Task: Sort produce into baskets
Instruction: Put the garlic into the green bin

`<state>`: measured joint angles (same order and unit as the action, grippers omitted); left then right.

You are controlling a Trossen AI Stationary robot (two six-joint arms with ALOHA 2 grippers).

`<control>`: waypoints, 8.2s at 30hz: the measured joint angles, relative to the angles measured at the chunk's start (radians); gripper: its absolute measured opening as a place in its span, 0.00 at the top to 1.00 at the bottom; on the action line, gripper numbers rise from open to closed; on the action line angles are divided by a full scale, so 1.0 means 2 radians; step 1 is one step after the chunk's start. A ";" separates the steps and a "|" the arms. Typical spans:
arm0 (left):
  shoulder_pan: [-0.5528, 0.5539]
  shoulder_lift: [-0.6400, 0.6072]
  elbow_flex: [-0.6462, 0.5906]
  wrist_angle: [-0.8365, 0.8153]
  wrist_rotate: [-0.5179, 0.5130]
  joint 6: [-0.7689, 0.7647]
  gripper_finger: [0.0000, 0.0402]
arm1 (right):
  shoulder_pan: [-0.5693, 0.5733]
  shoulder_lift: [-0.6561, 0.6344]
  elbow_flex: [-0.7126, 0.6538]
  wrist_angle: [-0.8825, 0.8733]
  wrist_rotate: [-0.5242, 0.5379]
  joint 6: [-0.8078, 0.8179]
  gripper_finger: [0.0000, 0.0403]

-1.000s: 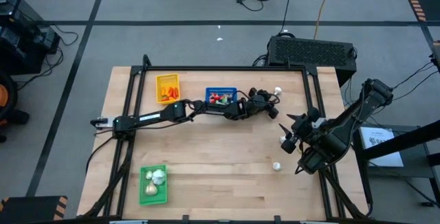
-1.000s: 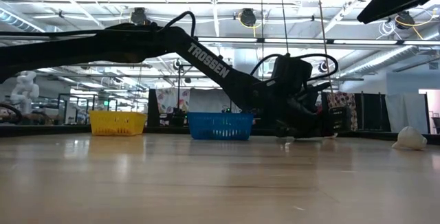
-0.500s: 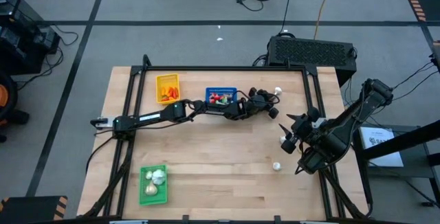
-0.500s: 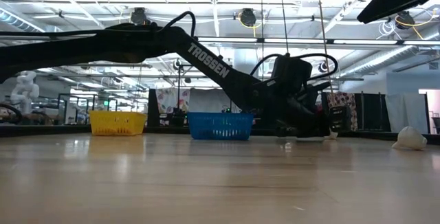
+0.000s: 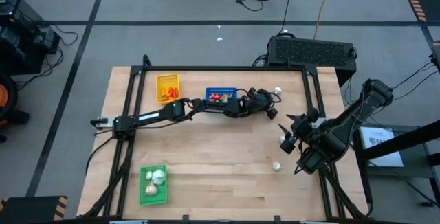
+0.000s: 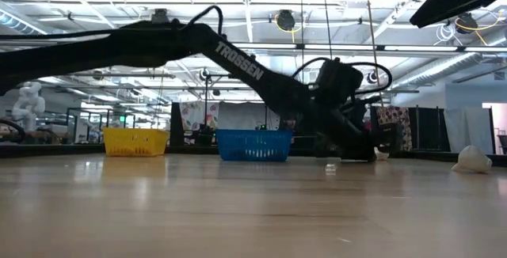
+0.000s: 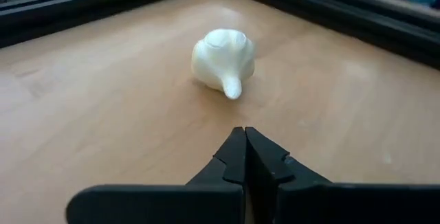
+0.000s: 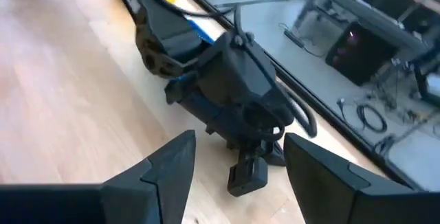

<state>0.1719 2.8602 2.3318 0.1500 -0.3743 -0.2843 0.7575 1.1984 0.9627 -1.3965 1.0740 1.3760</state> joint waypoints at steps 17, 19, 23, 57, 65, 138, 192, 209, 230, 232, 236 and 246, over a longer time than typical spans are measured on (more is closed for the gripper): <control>-0.050 -0.089 0.000 -0.200 -0.032 0.126 1.00 | -0.261 -0.061 0.008 -0.025 -0.088 0.051 0.53; -0.056 -0.089 0.000 -0.230 -0.063 0.132 1.00 | -0.304 -0.078 0.008 -0.015 -0.107 0.009 0.54; -0.058 -0.089 -0.001 -0.268 -0.075 0.133 1.00 | -0.371 -0.108 0.008 0.066 -0.111 -0.079 0.55; -0.049 -0.089 -0.001 -0.296 0.003 0.133 1.00 | -0.847 0.246 -0.016 0.380 -0.502 -0.490 0.63; -0.050 -0.089 -0.001 -0.288 0.006 0.132 0.88 | -0.814 0.253 -0.016 0.346 -0.526 -0.484 0.64; -0.032 -0.008 -0.001 -0.022 0.065 0.043 0.52 | -0.775 0.134 -0.010 0.304 -0.500 -0.524 0.64; -0.459 -0.505 -0.190 -0.856 0.129 -0.170 0.64 | -0.543 -0.088 -0.094 0.381 -0.380 -0.404 0.64; -0.509 -0.540 -0.439 -0.700 0.218 -0.258 0.64 | -0.409 -0.080 -0.133 0.636 -0.367 -0.446 0.64; -0.490 -0.540 -0.439 -0.714 0.220 -0.270 0.43 | -0.403 -0.080 -0.132 0.629 -0.372 -0.422 0.64; -0.477 -0.540 -0.439 -0.696 0.181 -0.250 0.43 | -0.395 -0.080 -0.122 0.630 -0.384 -0.419 0.64; -0.448 -0.540 -0.439 -0.609 0.070 -0.146 0.43 | -0.362 -0.082 -0.095 0.629 -0.396 -0.433 0.64; -0.345 -0.465 -0.439 -0.317 0.002 0.035 0.43 | -0.256 -0.123 -0.063 0.559 -0.325 -0.414 0.64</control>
<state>-0.5177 1.9311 1.4540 -0.4831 -0.3700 -0.2145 0.2447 0.9523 0.8368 -0.2783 0.4244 0.5488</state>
